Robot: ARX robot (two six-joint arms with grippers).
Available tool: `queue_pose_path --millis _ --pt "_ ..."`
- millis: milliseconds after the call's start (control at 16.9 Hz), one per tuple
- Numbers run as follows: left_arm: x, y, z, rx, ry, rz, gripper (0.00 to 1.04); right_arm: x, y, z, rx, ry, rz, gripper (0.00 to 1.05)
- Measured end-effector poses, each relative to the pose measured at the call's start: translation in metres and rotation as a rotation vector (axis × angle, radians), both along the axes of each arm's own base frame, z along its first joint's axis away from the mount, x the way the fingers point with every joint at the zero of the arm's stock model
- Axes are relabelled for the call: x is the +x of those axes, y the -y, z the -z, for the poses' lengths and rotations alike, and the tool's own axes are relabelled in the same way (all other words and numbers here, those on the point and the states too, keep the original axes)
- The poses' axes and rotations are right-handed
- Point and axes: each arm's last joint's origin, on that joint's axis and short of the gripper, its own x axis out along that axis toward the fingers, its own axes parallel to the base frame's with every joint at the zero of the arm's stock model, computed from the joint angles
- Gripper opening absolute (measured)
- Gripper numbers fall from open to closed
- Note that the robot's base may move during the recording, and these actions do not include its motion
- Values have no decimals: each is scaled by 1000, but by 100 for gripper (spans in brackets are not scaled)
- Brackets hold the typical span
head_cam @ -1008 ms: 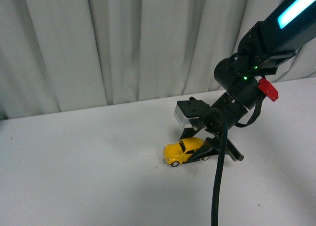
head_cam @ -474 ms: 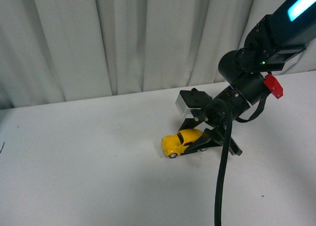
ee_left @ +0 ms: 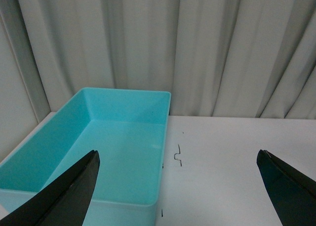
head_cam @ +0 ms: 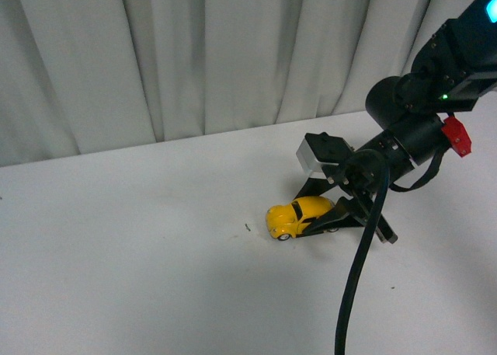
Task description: Wind up and store yellow beetle toy
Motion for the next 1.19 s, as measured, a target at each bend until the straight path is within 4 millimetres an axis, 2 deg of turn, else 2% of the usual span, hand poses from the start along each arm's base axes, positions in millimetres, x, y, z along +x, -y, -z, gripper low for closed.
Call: queue_pose_path --millis 178,652,771,830,889,948,1008,1067,1126,1185 --pt "0 0 0 0 0 0 98 -15 11 5 28 -8 38 42" --pt "0 0 0 0 0 0 98 -50 57 9 50 -49 168 42" --pt "0 0 0 0 0 0 98 -68 70 11 63 -85 218 42" --pt "0 0 0 0 0 0 98 -91 79 10 57 -117 262 42" --pt "0 0 0 0 0 0 98 -104 79 10 59 -144 273 42" --pt "0 0 0 0 0 0 98 -103 79 9 53 -130 273 42" --pt "0 0 0 0 0 -1 98 -104 77 15 38 -133 267 63" --pt "0 0 0 0 0 0 98 -105 76 16 45 -129 256 92" --pt "0 0 0 0 0 0 98 -105 76 16 44 -126 258 99" --pt "0 0 0 0 0 0 98 -105 76 16 44 -126 258 98"
